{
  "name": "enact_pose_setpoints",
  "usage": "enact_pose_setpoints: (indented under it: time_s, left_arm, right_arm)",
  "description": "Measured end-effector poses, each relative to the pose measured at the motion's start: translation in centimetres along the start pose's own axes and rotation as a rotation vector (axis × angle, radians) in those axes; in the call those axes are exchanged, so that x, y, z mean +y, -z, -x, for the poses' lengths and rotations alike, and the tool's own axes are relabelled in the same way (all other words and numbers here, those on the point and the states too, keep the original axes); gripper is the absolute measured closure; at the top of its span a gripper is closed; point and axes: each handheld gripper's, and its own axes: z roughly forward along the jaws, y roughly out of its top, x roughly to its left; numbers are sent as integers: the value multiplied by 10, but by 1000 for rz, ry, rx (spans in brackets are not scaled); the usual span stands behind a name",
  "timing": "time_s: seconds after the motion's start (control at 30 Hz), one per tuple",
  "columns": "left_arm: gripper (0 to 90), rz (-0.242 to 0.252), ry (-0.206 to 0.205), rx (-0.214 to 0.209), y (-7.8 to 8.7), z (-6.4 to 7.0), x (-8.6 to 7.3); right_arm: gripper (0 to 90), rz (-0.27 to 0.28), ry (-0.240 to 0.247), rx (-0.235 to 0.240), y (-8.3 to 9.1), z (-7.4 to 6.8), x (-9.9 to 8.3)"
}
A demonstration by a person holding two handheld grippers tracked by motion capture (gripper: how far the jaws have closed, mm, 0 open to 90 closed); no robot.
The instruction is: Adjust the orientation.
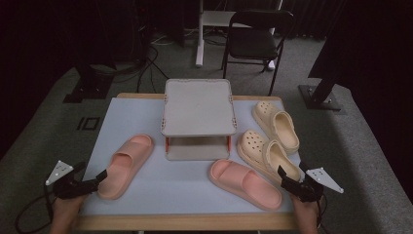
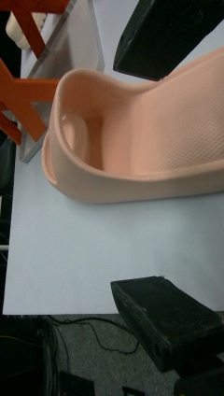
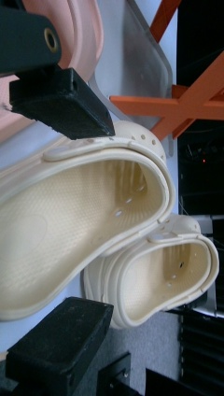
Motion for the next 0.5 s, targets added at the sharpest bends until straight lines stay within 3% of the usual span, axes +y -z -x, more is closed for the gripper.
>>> enact_pose_setpoints:
  time_s: [0.27, 0.5]
  left_arm:
    - [0, -40, -9, -22, -22, -5, 9]
    - [0, -58, -43, -31, -38, 0, 19]
  right_arm:
    - [125, -19, 10, 10, -3, -3, -1]
    - [125, -27, 15, 19, -5, -5, -2]
